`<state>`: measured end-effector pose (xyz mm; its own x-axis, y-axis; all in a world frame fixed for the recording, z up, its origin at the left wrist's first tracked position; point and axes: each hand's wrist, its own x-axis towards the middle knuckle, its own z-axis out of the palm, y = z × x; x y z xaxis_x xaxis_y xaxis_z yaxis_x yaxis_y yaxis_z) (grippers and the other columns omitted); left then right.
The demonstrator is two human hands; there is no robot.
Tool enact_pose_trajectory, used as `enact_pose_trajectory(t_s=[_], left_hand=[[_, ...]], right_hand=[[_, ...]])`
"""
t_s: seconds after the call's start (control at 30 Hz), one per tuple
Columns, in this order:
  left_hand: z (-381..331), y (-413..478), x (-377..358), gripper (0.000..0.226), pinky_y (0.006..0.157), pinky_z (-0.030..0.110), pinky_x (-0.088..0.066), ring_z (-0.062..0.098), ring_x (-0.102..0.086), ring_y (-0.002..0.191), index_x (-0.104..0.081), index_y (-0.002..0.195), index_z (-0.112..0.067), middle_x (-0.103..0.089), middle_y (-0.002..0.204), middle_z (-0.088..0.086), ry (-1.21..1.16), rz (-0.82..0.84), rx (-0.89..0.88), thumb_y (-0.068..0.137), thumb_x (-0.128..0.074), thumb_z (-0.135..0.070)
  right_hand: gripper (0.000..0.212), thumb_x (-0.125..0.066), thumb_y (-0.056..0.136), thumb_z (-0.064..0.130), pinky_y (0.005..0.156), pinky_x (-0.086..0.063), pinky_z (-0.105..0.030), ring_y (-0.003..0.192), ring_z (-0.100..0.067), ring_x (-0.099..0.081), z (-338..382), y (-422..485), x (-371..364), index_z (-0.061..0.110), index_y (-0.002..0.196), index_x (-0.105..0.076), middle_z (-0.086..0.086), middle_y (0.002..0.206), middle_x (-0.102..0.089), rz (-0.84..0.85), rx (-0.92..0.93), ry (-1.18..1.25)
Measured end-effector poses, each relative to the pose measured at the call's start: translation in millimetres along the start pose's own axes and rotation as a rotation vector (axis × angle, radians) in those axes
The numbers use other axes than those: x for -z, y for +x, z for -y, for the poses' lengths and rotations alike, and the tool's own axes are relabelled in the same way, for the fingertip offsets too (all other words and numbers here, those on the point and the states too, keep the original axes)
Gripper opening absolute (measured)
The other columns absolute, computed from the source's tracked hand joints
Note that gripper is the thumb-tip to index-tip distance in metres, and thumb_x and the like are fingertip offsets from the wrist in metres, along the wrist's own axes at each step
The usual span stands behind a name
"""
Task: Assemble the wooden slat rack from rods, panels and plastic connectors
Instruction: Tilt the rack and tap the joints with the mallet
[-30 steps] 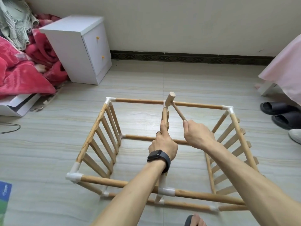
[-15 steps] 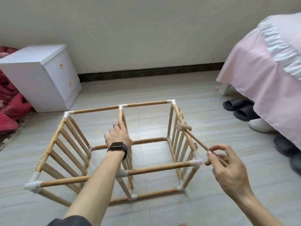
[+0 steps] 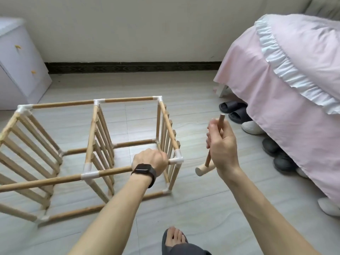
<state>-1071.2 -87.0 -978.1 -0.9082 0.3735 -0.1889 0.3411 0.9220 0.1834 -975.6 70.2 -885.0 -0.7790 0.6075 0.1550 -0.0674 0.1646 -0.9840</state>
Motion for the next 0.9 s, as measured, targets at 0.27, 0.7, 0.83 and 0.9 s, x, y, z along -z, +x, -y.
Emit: enact_pose_trajectory(t_s=[0.27, 0.7, 0.83, 0.9], left_hand=[[-1.1, 1.3, 3.0, 0.037, 0.063, 0.034, -0.034, 0.025, -0.049, 0.069, -0.058, 0.08, -0.019, -0.044, 0.068, 0.001, -0.019, 0.014, 0.047, 0.095, -0.027, -0.032], [0.6, 6.9, 1.8, 0.037, 0.052, 0.032, -0.029, 0.02, -0.045, 0.06, -0.06, 0.084, -0.02, -0.05, 0.071, 0.002, -0.003, 0.081, 0.011, 0.095, -0.026, -0.028], [0.5, 4.6, 1.5, 0.038, 0.051, 0.031, -0.026, 0.019, -0.043, 0.06, -0.061, 0.088, -0.021, -0.049, 0.072, 0.001, -0.018, 0.095, 0.008, 0.095, -0.024, -0.027], [0.3, 2.9, 1.7, 0.038, 0.052, 0.032, -0.027, 0.019, -0.043, 0.059, -0.061, 0.084, -0.019, -0.049, 0.07, 0.001, -0.01, 0.086, 0.013, 0.095, -0.025, -0.028]], right_hand=[[0.056, -0.058, 0.091, 0.027, 0.043, -0.019, -0.024, 0.036, -0.012, -0.021, 36.9, 14.5, -41.3, 0.027, 0.041, -0.032, 0.01, 0.04, -0.023, 0.036, 0.07, 0.362], [0.052, -0.055, 0.092, 0.019, 0.042, -0.022, -0.016, 0.032, -0.008, -0.024, 10.8, 28.3, -65.7, 0.029, 0.043, -0.041, 0.015, 0.04, -0.03, 0.186, 0.229, 0.449], [0.05, -0.052, 0.091, 0.017, 0.046, -0.02, -0.03, 0.038, -0.012, -0.024, -5.2, 2.9, -75.3, 0.021, 0.044, -0.036, 0.008, 0.039, -0.028, 0.106, 0.107, 0.262], [0.051, -0.053, 0.092, 0.017, 0.044, -0.019, -0.029, 0.036, -0.012, -0.023, -1.6, 5.2, -76.9, 0.024, 0.044, -0.037, 0.008, 0.04, -0.028, 0.166, 0.103, 0.335]])
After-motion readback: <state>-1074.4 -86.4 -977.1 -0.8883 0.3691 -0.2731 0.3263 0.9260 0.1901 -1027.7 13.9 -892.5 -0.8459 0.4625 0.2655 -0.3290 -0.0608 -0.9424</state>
